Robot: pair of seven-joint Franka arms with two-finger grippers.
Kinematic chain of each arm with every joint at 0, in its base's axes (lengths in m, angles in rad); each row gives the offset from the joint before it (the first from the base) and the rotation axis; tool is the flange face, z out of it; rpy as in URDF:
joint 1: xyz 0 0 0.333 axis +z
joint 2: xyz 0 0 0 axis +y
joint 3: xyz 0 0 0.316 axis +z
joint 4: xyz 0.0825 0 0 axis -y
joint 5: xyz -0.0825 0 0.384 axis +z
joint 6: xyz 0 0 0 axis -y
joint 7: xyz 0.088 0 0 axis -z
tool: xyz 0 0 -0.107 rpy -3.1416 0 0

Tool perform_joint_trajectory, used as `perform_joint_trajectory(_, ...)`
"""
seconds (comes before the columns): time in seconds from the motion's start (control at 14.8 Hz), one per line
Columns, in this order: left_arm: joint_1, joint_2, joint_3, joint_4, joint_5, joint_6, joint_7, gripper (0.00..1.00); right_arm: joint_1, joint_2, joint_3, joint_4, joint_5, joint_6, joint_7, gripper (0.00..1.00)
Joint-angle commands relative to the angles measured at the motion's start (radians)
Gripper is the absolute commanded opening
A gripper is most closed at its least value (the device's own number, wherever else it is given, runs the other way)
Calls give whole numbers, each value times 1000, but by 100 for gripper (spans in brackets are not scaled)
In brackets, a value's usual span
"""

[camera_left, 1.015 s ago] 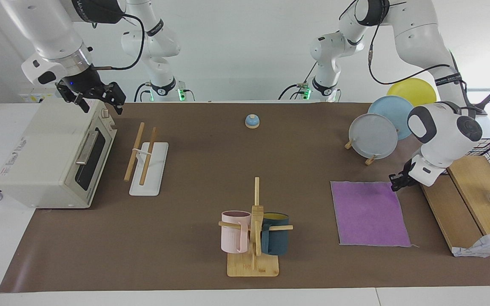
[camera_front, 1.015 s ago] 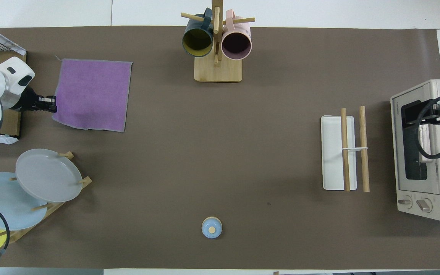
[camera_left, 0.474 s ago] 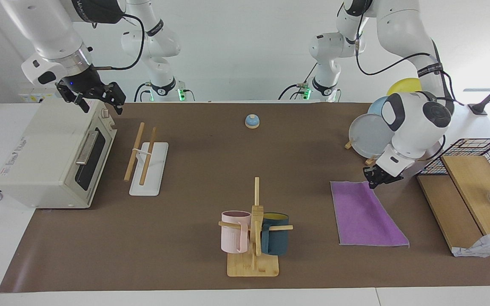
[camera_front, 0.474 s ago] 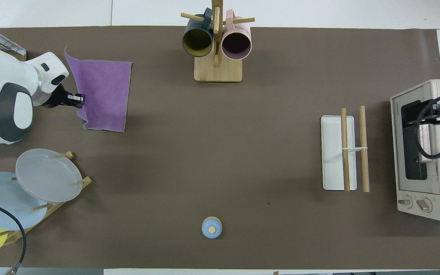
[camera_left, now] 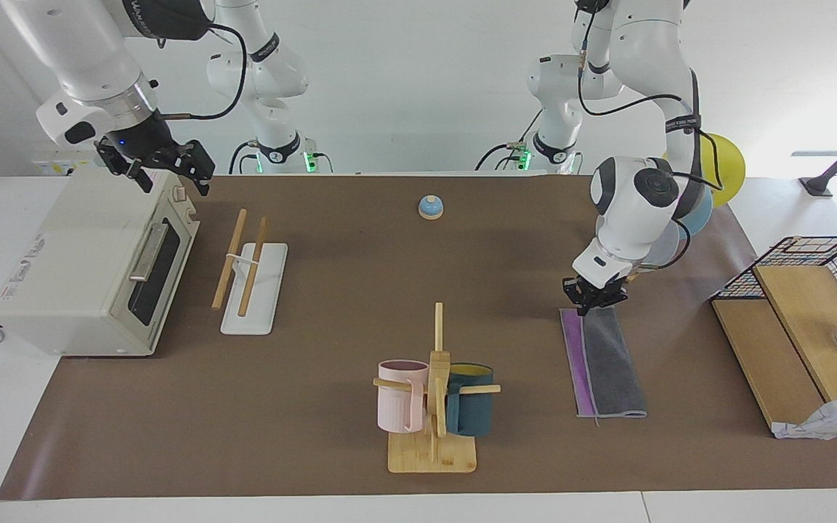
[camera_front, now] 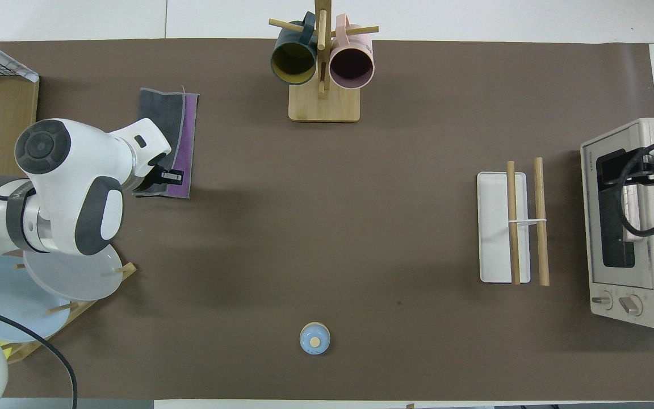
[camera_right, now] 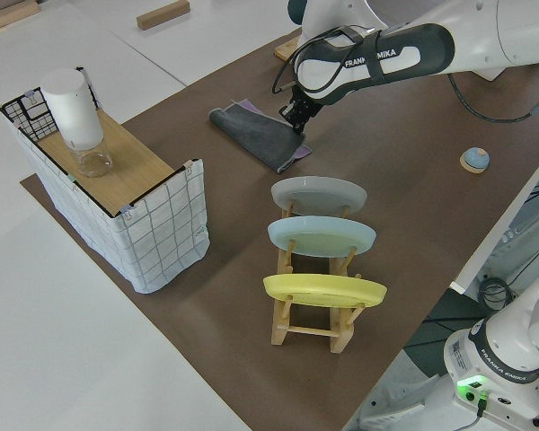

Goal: Fold towel and hang on rack
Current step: 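Fold the towel over onto itself with the left gripper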

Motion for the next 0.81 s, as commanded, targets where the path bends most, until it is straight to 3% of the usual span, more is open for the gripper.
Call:
perform_joint_trajectory(0.0, -1, -49, 14, -54, 30, 23, -14, 99, -12, -20, 2, -22, 19, 4, -24, 100)
perform_joint_trajectory(0.14, 8, -49, 14, -40, 30, -7, -13, 100, -12, -20, 2, -22, 19, 4, -24, 100)
perform_joint_trajectory(0.41, 42, -34, 14, 104, 30, -191, 13, 100, -12, -20, 2, -22, 19, 4, -24, 100)
perform_joint_trajectory(0.61, 115, 11, 6, 156, 10, -195, 64, 100, -12, -20, 2, -22, 19, 4, -24, 100)
perform_joint_trajectory(0.74, 140, 53, 8, 186, -80, -182, 146, 100, -12, -20, 2, -22, 19, 4, -24, 100)
